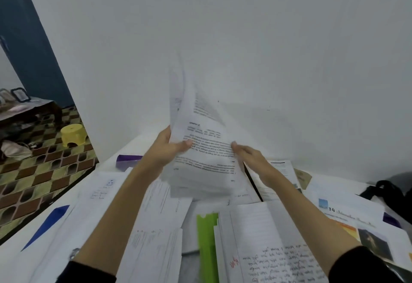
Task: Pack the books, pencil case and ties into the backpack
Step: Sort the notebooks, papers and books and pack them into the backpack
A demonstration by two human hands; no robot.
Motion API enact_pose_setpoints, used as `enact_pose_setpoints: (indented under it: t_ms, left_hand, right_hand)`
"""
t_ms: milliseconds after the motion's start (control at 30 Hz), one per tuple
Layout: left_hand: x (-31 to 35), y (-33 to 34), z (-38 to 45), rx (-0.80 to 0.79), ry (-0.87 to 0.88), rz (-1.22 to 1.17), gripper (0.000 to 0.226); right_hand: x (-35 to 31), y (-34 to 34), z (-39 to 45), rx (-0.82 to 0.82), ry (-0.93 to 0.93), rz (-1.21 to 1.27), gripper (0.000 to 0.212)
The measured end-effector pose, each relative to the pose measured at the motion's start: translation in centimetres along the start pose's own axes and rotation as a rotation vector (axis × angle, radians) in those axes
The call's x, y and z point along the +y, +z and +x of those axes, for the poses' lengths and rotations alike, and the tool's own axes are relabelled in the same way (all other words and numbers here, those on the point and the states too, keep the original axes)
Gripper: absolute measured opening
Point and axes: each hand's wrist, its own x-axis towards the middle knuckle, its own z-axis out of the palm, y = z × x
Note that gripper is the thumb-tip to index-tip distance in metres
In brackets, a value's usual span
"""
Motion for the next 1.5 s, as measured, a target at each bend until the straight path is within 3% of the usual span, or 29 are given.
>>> enact_pose_setpoints:
  t_ms: [67, 100, 233, 333, 467, 633, 733, 933, 1100, 1267, 1300, 1400, 1433, 1500]
  left_hand:
    - [1.6, -0.3, 0.0, -0.113, 0.038, 0.059, 0.028]
    - [2.0, -0.4, 0.2, -0.134, 0.048, 0.061, 0.028]
    - [2.1, -0.2, 0.9, -0.042, 0.071, 0.041, 0.028]
    - [1.4, 1.3, 1.4, 0.111, 0.079, -0.038, 0.019]
    - [0.3, 3.7, 1.7, 0.150, 0.108, -0.039, 0.020]
    - [0.1, 4.5, 2.1, -0.037, 0.052, -0.054, 0.032]
    - [-0.8, 3.9, 2.1, -0.040, 0.015, -0.065, 0.048]
    - [-3.8, 6.1, 1.1, 0.056, -0.047, -0.060, 0.060]
    - [-3.2, 7.5, 1.4, 0.191, -0.060, -0.107, 0.062]
    - [-0.8, 7.7, 1.8, 0.217, 0.009, -0.160, 0.035]
    - [-0.3, 7.7, 1.5, 0.198, 0.003, -0.167, 0.040]
    - [0.0, 7.6, 0.0, 0.134, -0.118, -0.177, 0.099]
    - [-0.2, 7.7, -0.8, 0.126, -0.139, -0.192, 0.098]
    - [-1.1, 8.7, -3.5, 0.115, -0.114, -0.243, 0.061]
  right_hand:
    - [-1.5, -0.4, -0.1, -0.044, -0.009, 0.144, 0.110]
    - [-2.1, -0.8, -0.4, -0.042, -0.033, 0.224, 0.109]
    - [-4.2, -2.9, -1.6, 0.145, -0.174, 0.446, 0.066]
    - [-5.0, -3.6, -2.6, 0.329, -0.252, 0.419, 0.037]
    - [-4.9, -3.4, -3.7, 0.425, -0.311, 0.308, 0.019]
    - [-4.0, -4.2, -4.8, 0.401, -0.277, 0.257, 0.023]
    - [-3.4, -4.8, -5.0, 0.361, -0.262, 0.278, 0.030]
    - [-1.2, -3.2, -4.3, 0.354, -0.162, 0.285, 0.043]
    - [-1.2, -2.4, -4.3, 0.399, -0.157, 0.278, 0.018]
    - [-5.7, -3.9, -5.2, 0.652, -0.383, 0.076, 0.016]
    - [-6.4, -4.5, -5.8, 0.684, -0.406, 0.023, 0.019]
    - [-7.4, -6.0, -8.1, 0.679, -0.376, -0.100, 0.025]
    - [-7.2, -6.3, -8.9, 0.667, -0.345, -0.119, 0.026]
    - [-6.0, -6.5, -11.1, 0.641, -0.262, -0.136, 0.027]
